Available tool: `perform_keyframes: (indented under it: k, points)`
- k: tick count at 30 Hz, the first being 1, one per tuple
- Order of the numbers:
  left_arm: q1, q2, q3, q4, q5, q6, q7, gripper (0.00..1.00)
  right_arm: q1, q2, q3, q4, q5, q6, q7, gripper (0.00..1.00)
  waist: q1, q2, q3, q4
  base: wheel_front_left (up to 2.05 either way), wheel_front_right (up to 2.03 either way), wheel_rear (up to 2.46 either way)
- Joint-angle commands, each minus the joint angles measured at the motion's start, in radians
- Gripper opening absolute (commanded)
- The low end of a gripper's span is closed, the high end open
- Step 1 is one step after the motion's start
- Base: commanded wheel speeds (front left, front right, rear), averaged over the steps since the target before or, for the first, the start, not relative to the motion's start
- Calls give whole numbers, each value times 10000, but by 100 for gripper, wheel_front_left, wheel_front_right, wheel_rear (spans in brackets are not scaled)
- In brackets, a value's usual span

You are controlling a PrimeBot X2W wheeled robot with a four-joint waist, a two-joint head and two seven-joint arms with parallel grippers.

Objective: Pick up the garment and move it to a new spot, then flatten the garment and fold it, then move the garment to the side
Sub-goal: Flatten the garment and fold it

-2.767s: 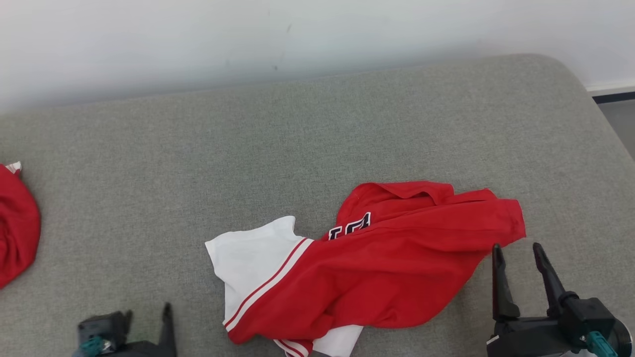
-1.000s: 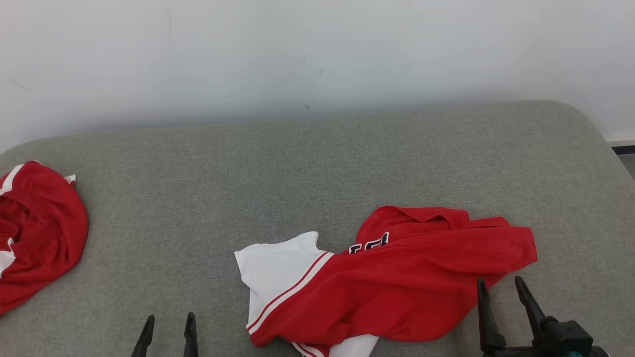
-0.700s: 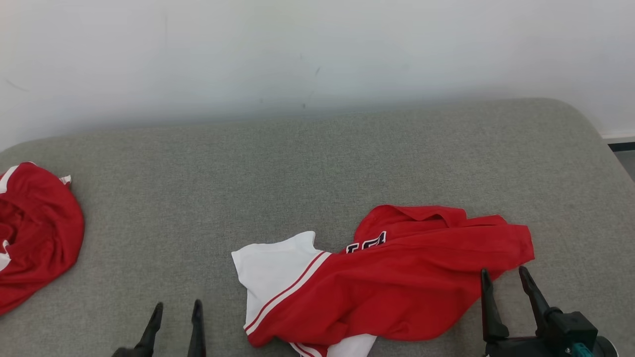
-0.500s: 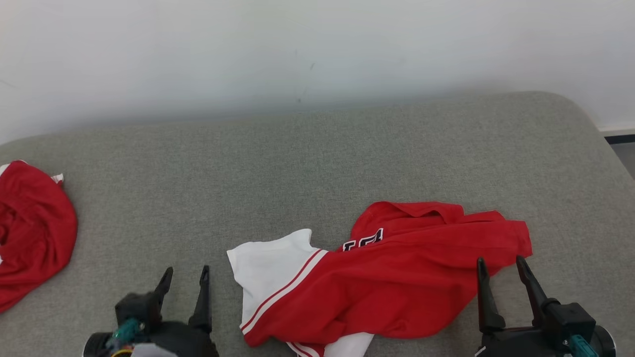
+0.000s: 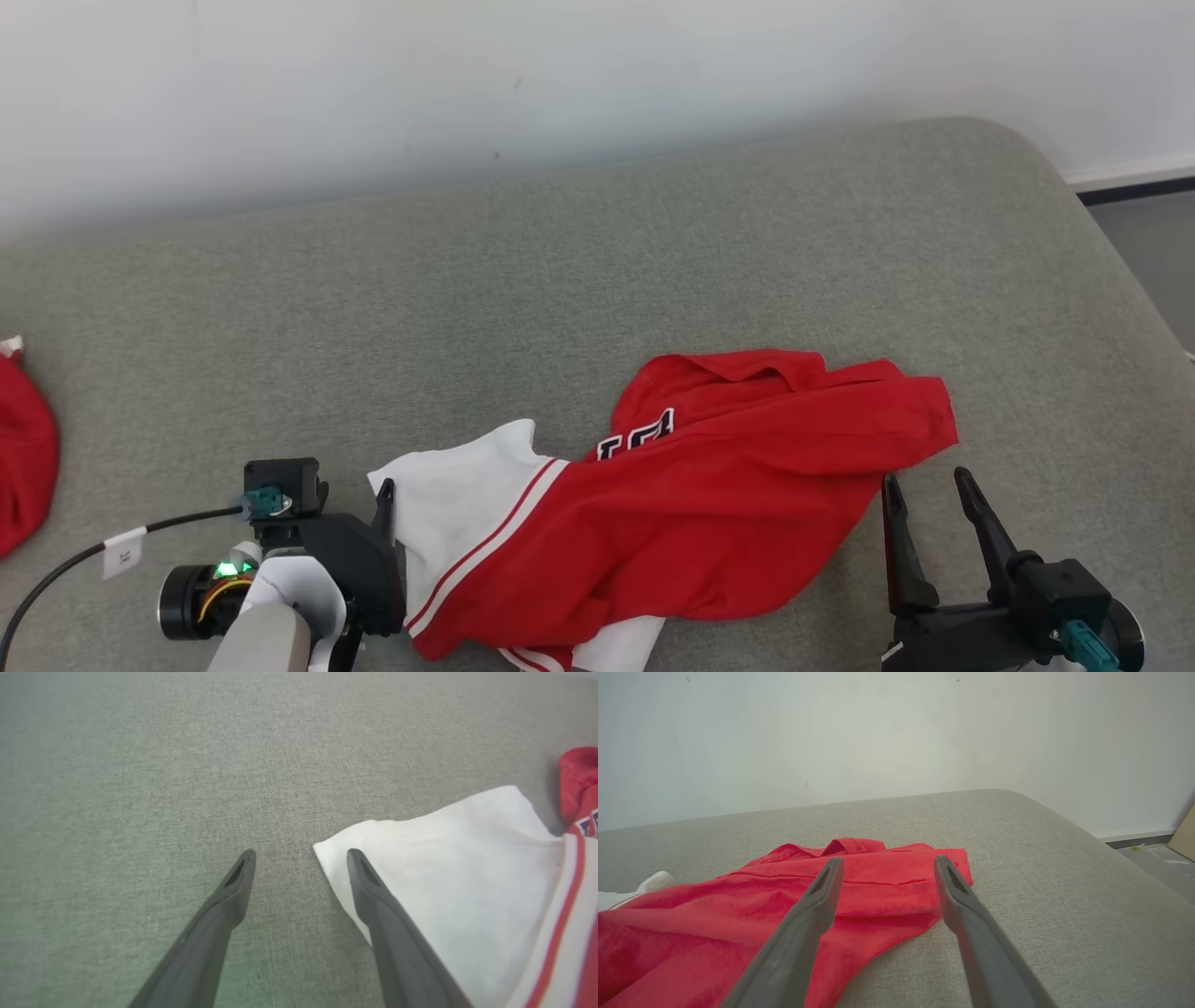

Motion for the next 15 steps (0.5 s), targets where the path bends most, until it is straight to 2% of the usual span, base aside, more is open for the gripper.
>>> perform_keyframes:
  k: [1,10,11,12,13,14,15]
  points:
    - [-150,22,-1,95,1,15,73,100,-88,20,25,5,86,11,-46,100,-1,0,178,-175,0,0,0]
    - [-495,50,-304,735,62,51,638,100,-242,20,18,8,76,11,-130,100,-1,0,428,-255,0,0,0]
    - [-500,22,-380,814,36,10,789,85,-272,20,34,11,61,11,-132,100,-1,0,450,-254,0,0,0]
    - [-511,-7,-453,901,-5,-37,973,58,-319,18,54,14,-37,11,-94,100,-1,0,472,-253,0,0,0]
    - [-506,-19,-520,967,-19,-81,1134,42,-377,20,86,17,-138,11,-12,100,-1,0,493,-254,0,0,0]
    - [-514,-10,-559,1010,-59,-92,1269,11,-460,20,85,-7,-270,11,120,100,-1,0,526,-265,0,0,0]
    - [-527,21,-590,1026,-75,-127,1373,0,-546,18,15,-9,-441,11,345,100,-1,0,550,-277,0,0,0]
